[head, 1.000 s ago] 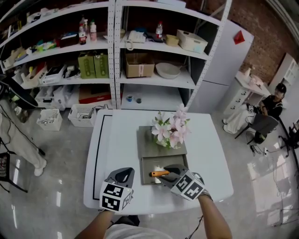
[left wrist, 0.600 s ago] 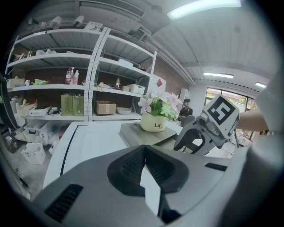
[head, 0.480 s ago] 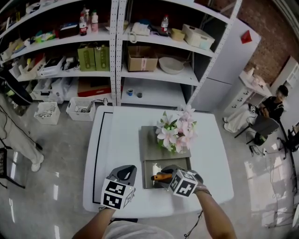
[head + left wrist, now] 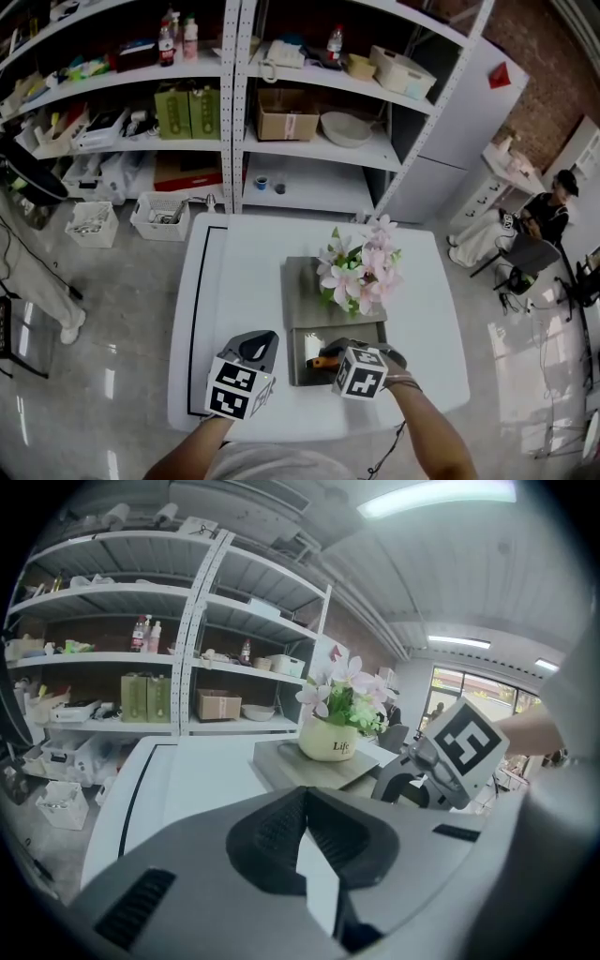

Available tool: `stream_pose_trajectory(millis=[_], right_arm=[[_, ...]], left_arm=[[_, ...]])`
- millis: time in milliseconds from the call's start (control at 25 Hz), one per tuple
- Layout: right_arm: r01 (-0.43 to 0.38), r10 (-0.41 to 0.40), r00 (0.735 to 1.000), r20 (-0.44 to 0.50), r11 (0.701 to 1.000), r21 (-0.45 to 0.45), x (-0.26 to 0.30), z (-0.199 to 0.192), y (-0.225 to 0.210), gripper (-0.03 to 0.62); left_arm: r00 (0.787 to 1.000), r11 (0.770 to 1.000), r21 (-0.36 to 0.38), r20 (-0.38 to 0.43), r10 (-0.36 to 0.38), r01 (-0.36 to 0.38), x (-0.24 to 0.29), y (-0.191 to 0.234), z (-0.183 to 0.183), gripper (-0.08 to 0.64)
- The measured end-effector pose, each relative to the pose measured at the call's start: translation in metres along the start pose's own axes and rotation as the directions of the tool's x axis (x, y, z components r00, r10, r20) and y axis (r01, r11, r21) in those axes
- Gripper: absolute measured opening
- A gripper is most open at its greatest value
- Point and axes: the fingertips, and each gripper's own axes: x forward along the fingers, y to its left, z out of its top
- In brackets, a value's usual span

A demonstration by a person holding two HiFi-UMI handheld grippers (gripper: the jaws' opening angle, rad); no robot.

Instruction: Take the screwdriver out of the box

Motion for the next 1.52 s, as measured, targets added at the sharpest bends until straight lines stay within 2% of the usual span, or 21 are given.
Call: stream_pose_trajectory(millis=[240, 520, 840, 1120, 1520], right_arm=[[-0.020, 0.020, 1.000, -0.009, 1.000, -0.019, 0.002, 0.000, 0.000, 0.118], [0.001, -0.001, 1.000, 0.015, 1.000, 0.008, -0.001, 0.001, -0.002, 0.114], [0.066, -0.082, 0.987, 0.142, 0.992, 0.111, -0.018, 0.012, -0.007, 0.114], [0.142, -0.193, 0.944, 0.268, 0.970, 0.198, -0.047, 0.022, -0.017, 0.114], [0.227, -0.344, 0.846, 0.408, 0.924, 0.307, -0.099, 0.027, -0.025, 0.114]], left_arm=[[1.000, 1.000, 0.007, -0.002, -0.012, 0.012, 0.003, 0.001, 0.001, 0.003], [1.000, 1.000, 0.008, -0.005, -0.019, 0.019, 0.004, 0.000, 0.002, 0.003], [0.999, 0.999, 0.031, -0.004, -0.041, 0.041, 0.005, -0.013, 0.005, 0.003], [0.999, 0.998, 0.047, -0.001, -0.035, 0.035, 0.000, -0.024, 0.005, 0.003], [0.999, 0.998, 0.056, 0.031, 0.014, -0.015, -0.010, -0.044, 0.014, 0.003]])
